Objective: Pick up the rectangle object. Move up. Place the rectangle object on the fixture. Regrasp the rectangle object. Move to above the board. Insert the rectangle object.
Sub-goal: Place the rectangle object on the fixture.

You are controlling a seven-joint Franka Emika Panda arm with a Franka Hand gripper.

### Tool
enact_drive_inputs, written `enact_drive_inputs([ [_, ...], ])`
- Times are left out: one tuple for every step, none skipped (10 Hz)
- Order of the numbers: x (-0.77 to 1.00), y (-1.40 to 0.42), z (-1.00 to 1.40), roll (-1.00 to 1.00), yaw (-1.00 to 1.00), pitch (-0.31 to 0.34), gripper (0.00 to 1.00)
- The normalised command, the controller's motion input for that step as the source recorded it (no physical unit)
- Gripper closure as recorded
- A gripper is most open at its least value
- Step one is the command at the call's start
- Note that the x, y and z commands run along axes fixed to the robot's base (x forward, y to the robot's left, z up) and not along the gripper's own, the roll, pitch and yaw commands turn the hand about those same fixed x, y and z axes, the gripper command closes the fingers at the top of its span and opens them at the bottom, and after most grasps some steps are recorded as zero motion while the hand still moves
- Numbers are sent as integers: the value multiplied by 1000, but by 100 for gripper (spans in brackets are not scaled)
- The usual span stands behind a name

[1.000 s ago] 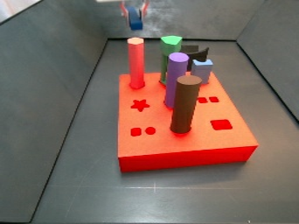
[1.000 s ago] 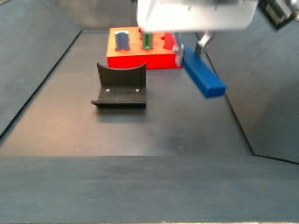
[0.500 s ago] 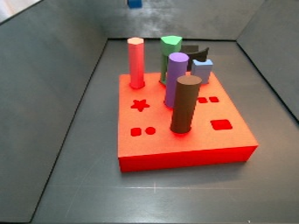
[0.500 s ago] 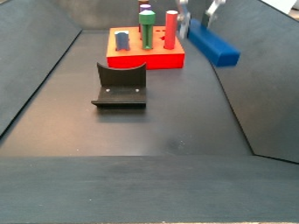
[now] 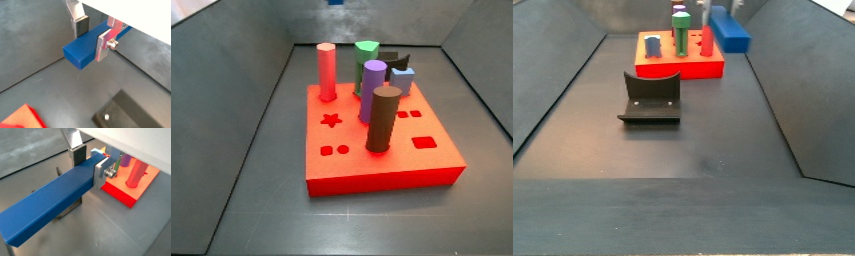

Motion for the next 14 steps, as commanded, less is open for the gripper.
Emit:
enact_drive_inputs([
  [1000, -305, 92, -163, -127, 106, 100],
  [1000, -279, 86, -155, -91, 106, 100],
  [1000, -227, 70, -129, -32, 111, 100],
  [1000, -199, 61, -117, -14, 114, 100],
  [1000, -162, 55, -101, 5, 129, 100],
  [1000, -133, 47, -84, 13, 131, 100],
  [1000, -104, 36, -71, 13, 131, 100],
  [1000, -90, 33, -63, 14, 135, 100],
  [945, -62, 23, -47, 16, 137, 100],
  [848, -42, 15, -35, 18, 142, 100],
  [673, 6, -345, -1000, -70, 78, 100],
  [618, 11, -344, -1000, -70, 78, 100],
  [494, 53, -171, -1000, -82, 73, 100],
  [418, 39, -103, -1000, -85, 77, 100],
])
